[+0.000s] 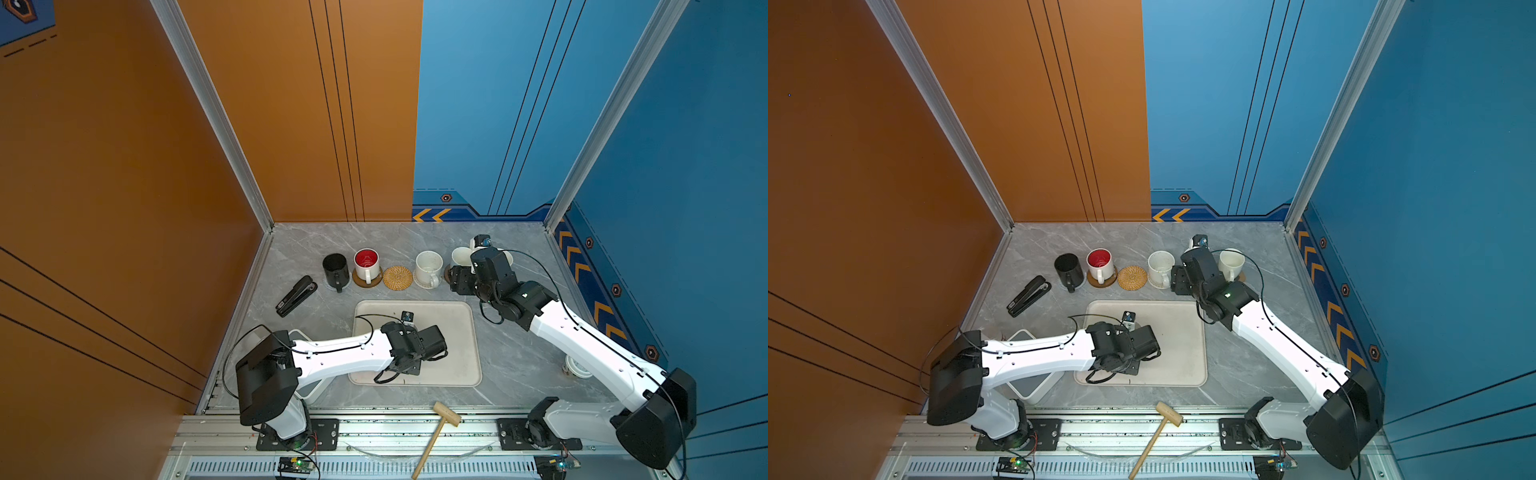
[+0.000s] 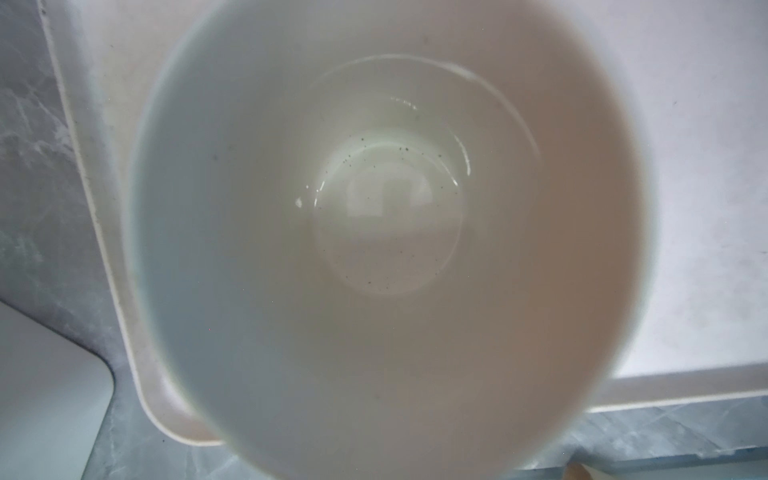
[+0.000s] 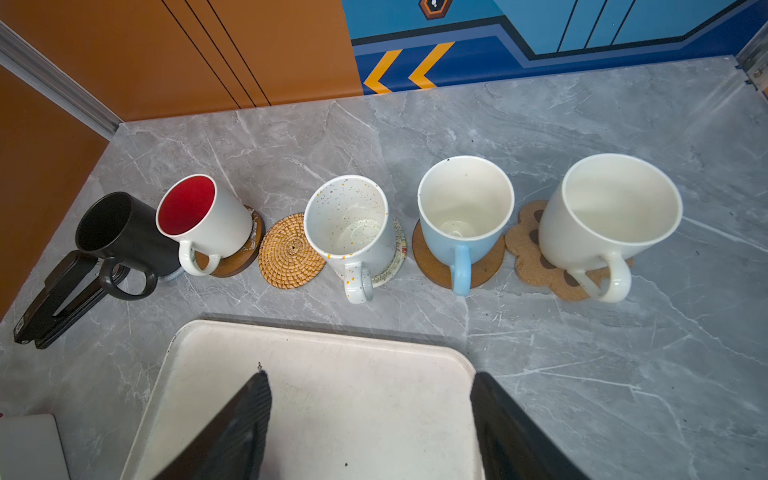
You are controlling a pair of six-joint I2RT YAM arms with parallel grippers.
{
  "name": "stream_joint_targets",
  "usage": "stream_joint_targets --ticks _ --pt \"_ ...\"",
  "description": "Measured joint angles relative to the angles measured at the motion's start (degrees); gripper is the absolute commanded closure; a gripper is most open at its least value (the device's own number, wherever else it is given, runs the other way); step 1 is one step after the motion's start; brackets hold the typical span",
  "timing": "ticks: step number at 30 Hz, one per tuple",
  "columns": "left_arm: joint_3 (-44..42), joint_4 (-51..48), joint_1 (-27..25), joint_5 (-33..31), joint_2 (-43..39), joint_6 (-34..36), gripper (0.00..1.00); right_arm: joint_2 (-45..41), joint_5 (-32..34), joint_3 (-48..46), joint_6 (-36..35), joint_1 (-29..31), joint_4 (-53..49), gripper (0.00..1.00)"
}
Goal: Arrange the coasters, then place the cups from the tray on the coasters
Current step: 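Lower the left gripper and close it on the lavender mug's rim, then lift the lavender mug with the left gripper toward the rattan coaster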
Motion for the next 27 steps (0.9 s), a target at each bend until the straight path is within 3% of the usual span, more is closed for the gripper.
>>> stream_joint_targets --ticks 15,27 --pt "5.2 1.5 9.9 -3.0 0.2 9.0 1.0 0.3 -0.6 0.0 0.0 -1.0 0.0 0.25" --pt "11.1 5.2 17.9 -2.9 6.1 16.2 1.0 2.0 -1.5 0.0 0.0 -1.5 0.0 0.25"
